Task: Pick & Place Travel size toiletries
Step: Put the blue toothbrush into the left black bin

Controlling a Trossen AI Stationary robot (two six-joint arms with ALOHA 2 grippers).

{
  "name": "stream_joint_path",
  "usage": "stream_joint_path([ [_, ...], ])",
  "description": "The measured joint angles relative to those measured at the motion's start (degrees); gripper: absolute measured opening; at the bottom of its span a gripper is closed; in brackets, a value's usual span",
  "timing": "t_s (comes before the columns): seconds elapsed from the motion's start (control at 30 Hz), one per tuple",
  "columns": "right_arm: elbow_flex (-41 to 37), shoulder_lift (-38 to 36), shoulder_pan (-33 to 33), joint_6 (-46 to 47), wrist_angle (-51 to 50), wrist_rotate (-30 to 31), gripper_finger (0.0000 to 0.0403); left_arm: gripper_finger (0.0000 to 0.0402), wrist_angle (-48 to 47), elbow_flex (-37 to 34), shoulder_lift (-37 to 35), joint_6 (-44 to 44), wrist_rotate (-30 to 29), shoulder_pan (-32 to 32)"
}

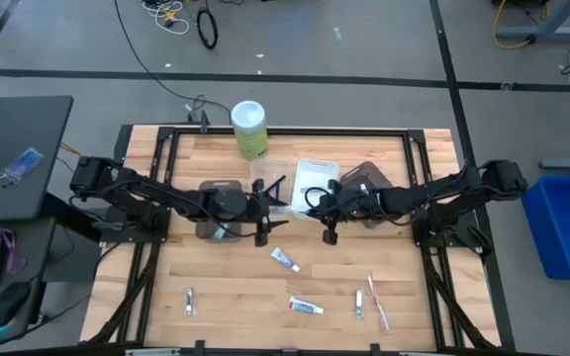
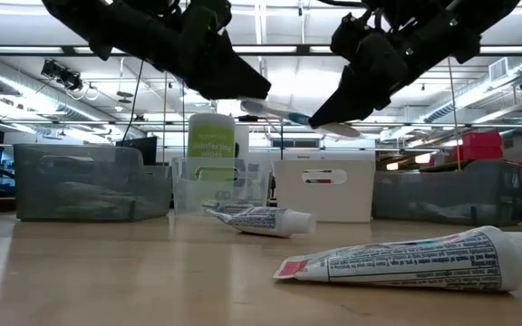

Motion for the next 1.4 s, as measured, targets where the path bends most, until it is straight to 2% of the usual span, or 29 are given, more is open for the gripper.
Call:
stream_joint_path([
  [0.13, 0.0, 0.0, 0.01, -0.06, 0.31, -4.9, 0.0035, 0.0235, -0.35, 0.0, 0.0, 1.68, -1.83, 0.07],
  [0.37, 0.0, 0.0, -0.15, -0.11, 1.63, -5.22, 0.0035, 0.0235, -2.44, 0.0, 0.0, 2.72, -1.44, 0.04],
  [0.53, 0.0, -0.01, -0.76, -0.3, 4.16, -5.71, 0.0035, 0.0232, -2.45, 0.0, 0.0, 2.7, 0.94, 0.04],
  [1.13, 0.0, -0.02, -0.76, -1.6, 2.9, -7.04, 0.0036, 0.0098, -2.41, 0.0, 0.0, -0.21, 1.02, 0.04],
  [1.27, 0.0, -0.02, -0.76, -1.59, 2.88, -7.04, 0.004, 0.0092, -2.42, 0.0, 0.0, -0.38, 1.04, 0.04],
  [1.4, 0.0, -0.02, -0.76, -1.59, 2.9, -7.01, 0.0057, 0.0103, -2.34, 0.0, 0.0, -2.13, -0.39, 0.0],
])
